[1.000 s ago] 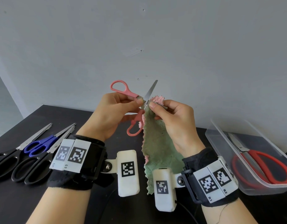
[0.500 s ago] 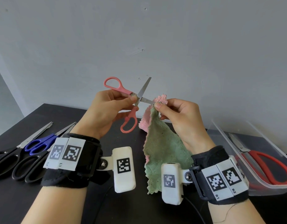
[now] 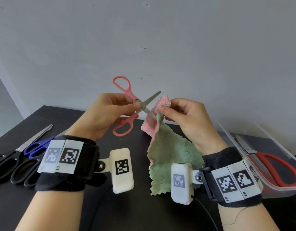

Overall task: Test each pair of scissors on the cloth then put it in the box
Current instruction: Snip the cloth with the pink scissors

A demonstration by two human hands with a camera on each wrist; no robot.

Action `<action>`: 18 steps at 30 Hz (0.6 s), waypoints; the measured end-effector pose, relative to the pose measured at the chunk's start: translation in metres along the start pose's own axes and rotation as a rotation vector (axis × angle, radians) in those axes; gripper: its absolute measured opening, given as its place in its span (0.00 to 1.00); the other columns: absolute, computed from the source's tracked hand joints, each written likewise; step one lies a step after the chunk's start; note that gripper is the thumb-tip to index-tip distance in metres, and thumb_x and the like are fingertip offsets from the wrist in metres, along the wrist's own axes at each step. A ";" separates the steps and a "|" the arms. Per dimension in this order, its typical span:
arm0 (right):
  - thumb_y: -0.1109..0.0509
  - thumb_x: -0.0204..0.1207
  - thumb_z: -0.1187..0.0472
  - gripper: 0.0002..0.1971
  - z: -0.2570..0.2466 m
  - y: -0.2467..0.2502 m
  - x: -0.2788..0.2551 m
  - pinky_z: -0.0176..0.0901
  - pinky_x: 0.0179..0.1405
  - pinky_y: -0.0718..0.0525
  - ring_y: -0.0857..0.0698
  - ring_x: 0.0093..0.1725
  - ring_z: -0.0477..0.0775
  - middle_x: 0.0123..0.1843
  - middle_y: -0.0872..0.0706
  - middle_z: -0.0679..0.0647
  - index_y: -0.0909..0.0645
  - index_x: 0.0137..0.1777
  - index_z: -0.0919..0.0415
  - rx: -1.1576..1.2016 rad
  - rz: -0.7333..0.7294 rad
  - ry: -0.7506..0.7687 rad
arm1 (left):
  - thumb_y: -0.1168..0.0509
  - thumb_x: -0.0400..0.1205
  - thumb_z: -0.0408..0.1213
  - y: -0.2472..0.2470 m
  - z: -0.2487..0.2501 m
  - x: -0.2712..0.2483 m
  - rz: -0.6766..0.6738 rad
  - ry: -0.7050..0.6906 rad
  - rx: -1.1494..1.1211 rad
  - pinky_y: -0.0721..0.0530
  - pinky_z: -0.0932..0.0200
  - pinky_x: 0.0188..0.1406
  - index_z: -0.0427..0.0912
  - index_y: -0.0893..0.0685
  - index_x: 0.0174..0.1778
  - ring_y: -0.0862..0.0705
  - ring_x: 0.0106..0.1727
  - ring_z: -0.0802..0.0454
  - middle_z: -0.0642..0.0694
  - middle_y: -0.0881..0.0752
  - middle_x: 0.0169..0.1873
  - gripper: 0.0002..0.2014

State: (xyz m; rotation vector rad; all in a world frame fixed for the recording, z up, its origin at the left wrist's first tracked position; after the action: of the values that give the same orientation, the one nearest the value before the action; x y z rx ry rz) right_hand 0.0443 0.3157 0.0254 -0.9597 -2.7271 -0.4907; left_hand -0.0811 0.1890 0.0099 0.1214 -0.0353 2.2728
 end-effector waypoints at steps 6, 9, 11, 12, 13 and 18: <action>0.23 0.70 0.62 0.02 -0.002 -0.010 -0.002 0.37 0.50 0.14 0.11 0.41 0.44 0.39 0.08 0.51 0.10 0.42 0.58 -0.031 -0.046 0.018 | 0.27 0.67 0.37 -0.005 -0.001 0.001 -0.003 0.009 0.024 0.22 0.47 0.50 0.37 0.12 0.38 0.14 0.41 0.45 0.45 0.10 0.35 0.08; 0.23 0.70 0.62 0.02 -0.005 -0.015 -0.004 0.31 0.45 0.16 0.12 0.40 0.40 0.39 0.08 0.49 0.10 0.42 0.56 -0.047 -0.060 0.014 | 0.25 0.66 0.37 -0.003 -0.003 0.002 0.023 0.011 0.022 0.21 0.46 0.51 0.38 0.12 0.36 0.13 0.42 0.44 0.44 0.10 0.36 0.08; 0.25 0.73 0.59 0.03 -0.006 -0.014 -0.004 0.32 0.45 0.16 0.10 0.42 0.44 0.41 0.07 0.52 0.09 0.42 0.56 -0.069 -0.056 0.014 | 0.26 0.70 0.35 -0.001 -0.005 0.003 0.046 0.022 0.017 0.21 0.45 0.51 0.40 0.12 0.35 0.12 0.41 0.44 0.45 0.09 0.37 0.02; 0.27 0.75 0.57 0.06 -0.005 -0.013 -0.003 0.38 0.47 0.15 0.10 0.45 0.50 0.44 0.08 0.58 0.09 0.43 0.57 -0.085 -0.050 0.017 | 0.26 0.72 0.33 0.000 -0.006 0.003 0.054 0.028 0.016 0.21 0.47 0.50 0.40 0.12 0.35 0.11 0.40 0.45 0.46 0.09 0.36 0.02; 0.29 0.77 0.54 0.12 -0.003 -0.013 -0.002 0.47 0.51 0.14 0.12 0.49 0.60 0.46 0.10 0.66 0.10 0.43 0.62 -0.097 -0.051 0.016 | 0.27 0.73 0.33 0.001 -0.007 0.003 0.059 0.033 0.018 0.21 0.49 0.47 0.41 0.12 0.35 0.11 0.39 0.47 0.47 0.09 0.36 0.02; 0.28 0.76 0.60 0.06 -0.004 -0.017 -0.004 0.30 0.46 0.16 0.10 0.48 0.44 0.43 0.08 0.48 0.09 0.44 0.57 -0.070 -0.063 0.010 | 0.27 0.75 0.33 -0.003 -0.006 0.003 0.051 0.037 0.042 0.25 0.59 0.36 0.41 0.13 0.36 0.12 0.36 0.52 0.50 0.09 0.35 0.03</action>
State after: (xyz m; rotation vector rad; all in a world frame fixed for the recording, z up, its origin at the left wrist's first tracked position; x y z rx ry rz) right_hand 0.0369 0.2999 0.0245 -0.8874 -2.7549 -0.6049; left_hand -0.0813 0.1936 0.0044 0.1011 0.0288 2.3272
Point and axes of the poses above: each hand's wrist, its own x-axis towards the middle knuckle, its own y-axis out of the back of the hand, z = x × y, the point moved 10 cm from there along x, towards the middle knuckle
